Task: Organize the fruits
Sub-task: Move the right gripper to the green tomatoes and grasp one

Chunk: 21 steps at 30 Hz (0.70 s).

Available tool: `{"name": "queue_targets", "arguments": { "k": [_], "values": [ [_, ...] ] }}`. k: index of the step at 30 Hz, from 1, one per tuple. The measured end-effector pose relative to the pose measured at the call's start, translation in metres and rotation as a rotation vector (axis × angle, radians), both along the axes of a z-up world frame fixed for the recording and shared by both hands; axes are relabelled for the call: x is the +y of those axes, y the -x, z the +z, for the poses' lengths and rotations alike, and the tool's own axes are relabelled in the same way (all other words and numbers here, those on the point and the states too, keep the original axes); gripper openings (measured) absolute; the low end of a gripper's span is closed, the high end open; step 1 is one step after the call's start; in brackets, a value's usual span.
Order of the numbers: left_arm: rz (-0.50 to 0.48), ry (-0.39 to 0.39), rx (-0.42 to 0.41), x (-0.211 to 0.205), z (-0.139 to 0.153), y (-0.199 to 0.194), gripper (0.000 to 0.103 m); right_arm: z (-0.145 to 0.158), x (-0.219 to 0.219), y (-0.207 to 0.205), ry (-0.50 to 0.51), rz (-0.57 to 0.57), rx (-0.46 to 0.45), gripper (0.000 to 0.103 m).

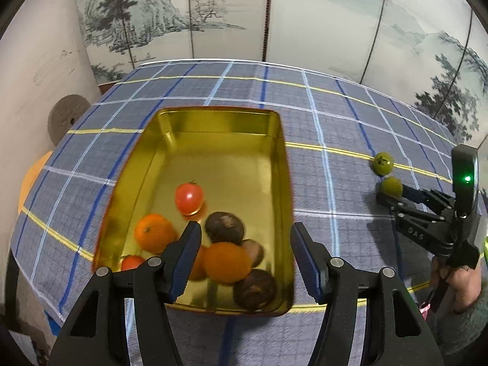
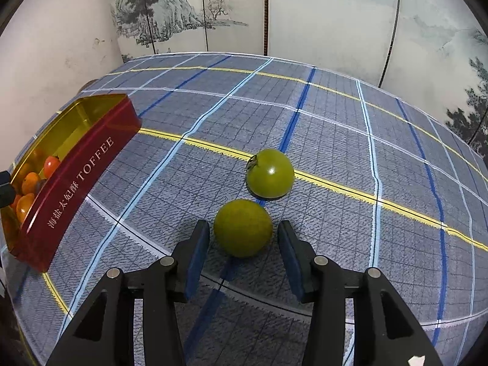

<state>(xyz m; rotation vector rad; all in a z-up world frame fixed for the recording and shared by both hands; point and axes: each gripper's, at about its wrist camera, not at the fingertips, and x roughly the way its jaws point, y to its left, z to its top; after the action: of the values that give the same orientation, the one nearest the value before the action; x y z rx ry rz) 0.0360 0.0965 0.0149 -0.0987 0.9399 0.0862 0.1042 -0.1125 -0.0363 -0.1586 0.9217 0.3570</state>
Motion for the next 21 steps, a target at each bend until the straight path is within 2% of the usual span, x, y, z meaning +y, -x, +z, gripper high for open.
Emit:
{"name": "queue_targets", "arguments": {
  "k": [5,9,13,21],
  "values": [
    [-0.038,-0.008,0.002,-0.021,-0.002,-0.01,0.061,-0.003,0.002,-0.001,0.007,0.009,0.0,0.043],
    [-0.066,-0.006,0.005,-0.038,-0.004,-0.019,0.061,-0.003,0.002,0.0,0.019,0.014,-0.012,0.035],
    [-0.096,0.005,0.005,-0.056,-0.006,-0.028,0.062,-0.002,-0.006,0.0,0.011,0.003,-0.018,0.034],
    [-0.17,0.006,0.002,-0.102,-0.017,-0.053,0.061,0.002,-0.056,-0.007,0.008,-0.098,-0.028,0.033]
  ]
}}
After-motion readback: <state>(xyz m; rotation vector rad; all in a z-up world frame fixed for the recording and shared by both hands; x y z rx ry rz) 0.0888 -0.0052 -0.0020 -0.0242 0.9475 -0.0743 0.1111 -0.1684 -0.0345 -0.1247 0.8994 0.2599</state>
